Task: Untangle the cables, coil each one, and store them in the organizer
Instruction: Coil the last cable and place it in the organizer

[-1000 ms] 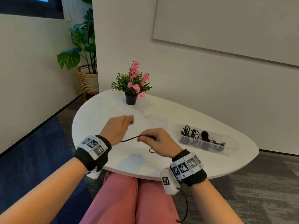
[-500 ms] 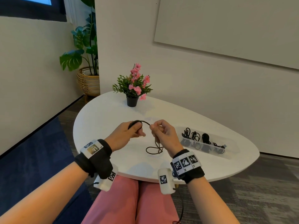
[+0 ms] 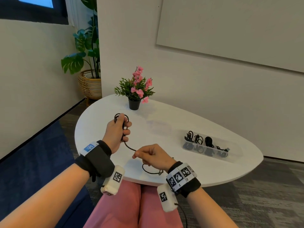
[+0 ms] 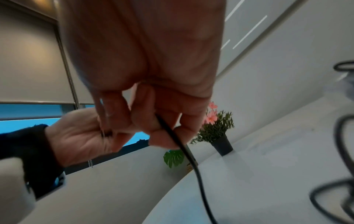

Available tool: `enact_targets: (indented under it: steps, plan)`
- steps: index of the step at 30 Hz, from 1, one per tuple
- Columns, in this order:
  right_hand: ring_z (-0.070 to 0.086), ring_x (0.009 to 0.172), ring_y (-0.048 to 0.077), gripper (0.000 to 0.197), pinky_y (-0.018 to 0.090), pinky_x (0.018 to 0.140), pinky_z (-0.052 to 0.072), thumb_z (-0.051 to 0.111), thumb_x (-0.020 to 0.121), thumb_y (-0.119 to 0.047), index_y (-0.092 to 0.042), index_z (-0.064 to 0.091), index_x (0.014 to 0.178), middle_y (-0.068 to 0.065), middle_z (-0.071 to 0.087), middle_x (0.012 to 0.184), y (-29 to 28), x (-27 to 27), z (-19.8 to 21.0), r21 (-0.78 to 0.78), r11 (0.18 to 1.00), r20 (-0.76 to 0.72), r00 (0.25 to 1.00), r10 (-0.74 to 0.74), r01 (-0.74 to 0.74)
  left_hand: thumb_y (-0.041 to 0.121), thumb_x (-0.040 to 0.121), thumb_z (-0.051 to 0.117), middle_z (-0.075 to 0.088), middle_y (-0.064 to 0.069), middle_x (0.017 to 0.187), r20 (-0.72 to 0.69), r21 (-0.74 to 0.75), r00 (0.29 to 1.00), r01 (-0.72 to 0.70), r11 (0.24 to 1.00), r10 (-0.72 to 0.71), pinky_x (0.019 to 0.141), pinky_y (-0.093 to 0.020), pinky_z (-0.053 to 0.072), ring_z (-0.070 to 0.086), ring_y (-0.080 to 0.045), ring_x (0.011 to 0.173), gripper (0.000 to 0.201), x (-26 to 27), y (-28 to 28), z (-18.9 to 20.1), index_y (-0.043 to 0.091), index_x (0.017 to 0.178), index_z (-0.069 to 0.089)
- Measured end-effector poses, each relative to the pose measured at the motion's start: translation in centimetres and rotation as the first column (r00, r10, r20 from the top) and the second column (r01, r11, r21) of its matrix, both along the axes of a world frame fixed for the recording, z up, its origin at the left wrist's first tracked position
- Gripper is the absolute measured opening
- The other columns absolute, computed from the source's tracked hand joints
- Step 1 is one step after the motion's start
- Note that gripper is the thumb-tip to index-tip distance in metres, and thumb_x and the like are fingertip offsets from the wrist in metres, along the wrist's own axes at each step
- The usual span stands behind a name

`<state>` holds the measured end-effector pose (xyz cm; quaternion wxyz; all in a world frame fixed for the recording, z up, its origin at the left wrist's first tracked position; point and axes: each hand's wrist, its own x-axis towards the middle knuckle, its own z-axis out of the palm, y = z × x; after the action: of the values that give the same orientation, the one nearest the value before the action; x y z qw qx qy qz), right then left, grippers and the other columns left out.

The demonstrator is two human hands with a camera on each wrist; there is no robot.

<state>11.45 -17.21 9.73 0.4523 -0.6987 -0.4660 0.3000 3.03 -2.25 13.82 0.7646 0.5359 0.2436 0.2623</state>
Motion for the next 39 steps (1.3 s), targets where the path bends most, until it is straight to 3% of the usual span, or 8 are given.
enact_targets:
  steps: [4, 8, 13, 18, 25, 31, 35, 39]
  plan:
    - [0.04, 0.044, 0.0, 0.019, 0.01, 0.055, 0.036, 0.059, 0.091, -0.014, 0.001, 0.07, 0.087, -0.015, 0.047, 0.042, -1.0, 1.4, 2.1, 0.001, 1.0, 0.123, 0.992, -0.017, 0.017, 0.034, 0.099, 0.039, 0.061, -0.003, 0.082, -0.222, 0.403, 0.975, 0.068, 0.913, 0.025, 0.043, -0.023, 0.031, 0.038, -0.013, 0.051, 0.028, 0.4, 1.0, -0.5, 0.016, 0.12, 0.044]
    - [0.058, 0.07, 0.006, 0.012, 0.021, 0.07, 0.047, 0.066, 0.086, -0.016, -0.008, 0.074, 0.085, -0.001, 0.07, 0.075, -0.8, 2.8, 4.6, 0.115, 0.991, 0.277, 0.956, -0.095, 0.065, 0.044, 0.099, 0.03, 0.068, 0.0, 0.075, -0.438, 0.783, 0.898, 0.355, 0.512, 0.048, 0.068, -0.031, 0.044, 0.056, -0.016, 0.062, 0.046, 0.3, -0.3, -1.0, 0.013, 0.089, 0.063]
    - [0.063, 0.074, 0.016, 0.003, 0.033, 0.075, 0.053, 0.072, 0.081, -0.016, -0.017, 0.072, 0.078, 0.004, 0.07, 0.077, -0.3, 4.5, 5.8, 0.247, 0.948, 0.216, 0.942, -0.255, 0.2, 0.049, 0.087, 0.052, 0.058, 0.004, 0.059, -0.418, 0.584, 0.847, 0.528, 0.616, -0.33, 0.048, -0.017, 0.036, 0.043, -0.005, 0.044, 0.043, 0.2, -1.6, 0.0, 0.01, 0.078, 0.066]
    - [0.046, 0.058, 0.005, 0.015, 0.017, 0.059, 0.041, 0.067, 0.085, -0.025, -0.012, 0.064, 0.077, -0.005, 0.054, 0.063, 0.1, 4.4, 4.4, 0.283, 0.912, 0.089, 0.938, -0.335, 0.298, 0.029, 0.096, 0.046, 0.052, 0.006, 0.058, -0.266, 0.486, 0.877, 0.48, 0.73, -0.4, 0.053, -0.021, 0.039, 0.045, -0.011, 0.054, 0.027, 0.1, -1.3, 0.7, 0.013, 0.08, 0.06]
    - [0.04, 0.049, 0.007, 0.027, 0.034, 0.062, 0.05, 0.042, 0.099, -0.024, -0.017, 0.055, 0.077, -0.003, 0.038, 0.057, 0.6, 2.7, 1.2, 0.153, 0.951, -0.013, 0.963, -0.27, 0.268, 0.034, 0.101, 0.031, 0.062, 0.003, 0.125, 0.046, 0.183, 0.974, 0.209, 0.961, -0.221, 0.103, -0.04, 0.039, 0.057, -0.013, 0.118, 0.038, 0.4, -0.6, -0.3, 0.008, 0.109, 0.058]
    - [0.04, 0.047, 0.005, 0.032, 0.025, 0.052, 0.045, 0.037, 0.1, -0.037, -0.026, 0.064, 0.085, -0.01, 0.043, 0.053, 0.7, 0.2, 0.2, -0.054, 0.99, 0.145, 0.982, -0.121, 0.13, 0.033, 0.102, 0.03, 0.064, -0.008, 0.086, 0.164, -0.108, 0.986, 0.008, 0.994, 0.01, 0.08, -0.048, 0.056, 0.069, -0.023, 0.081, 0.033, 0.6, -0.7, 1.2, 0.01, 0.093, 0.053]
    - [0.047, 0.059, 0.011, 0.039, 0.028, 0.064, 0.037, 0.041, 0.096, -0.046, -0.022, 0.072, 0.092, -0.001, 0.057, 0.065, 0.0, 0.4, 1.8, -0.131, 0.987, 0.439, 0.898, -0.029, 0.096, 0.037, 0.099, 0.036, 0.053, -0.001, 0.075, 0.022, 0.075, 0.991, -0.137, 0.988, 0.136, 0.044, -0.023, 0.041, 0.039, -0.011, 0.053, 0.026, 0.3, 0.0, 1.1, 0.019, 0.085, 0.049]
    - [0.054, 0.072, 0.015, 0.021, 0.033, 0.073, 0.044, 0.051, 0.094, -0.027, -0.017, 0.07, 0.097, 0.004, 0.066, 0.086, -0.4, 1.3, 3.8, -0.013, 0.998, 0.537, 0.842, -0.045, 0.061, 0.039, 0.097, 0.039, 0.06, -0.005, 0.084, -0.116, 0.47, 0.979, -0.096, 0.877, 0.169, 0.053, -0.028, 0.04, 0.046, -0.016, 0.059, 0.029, 1.0, 1.1, -0.1, 0.014, 0.109, 0.047]
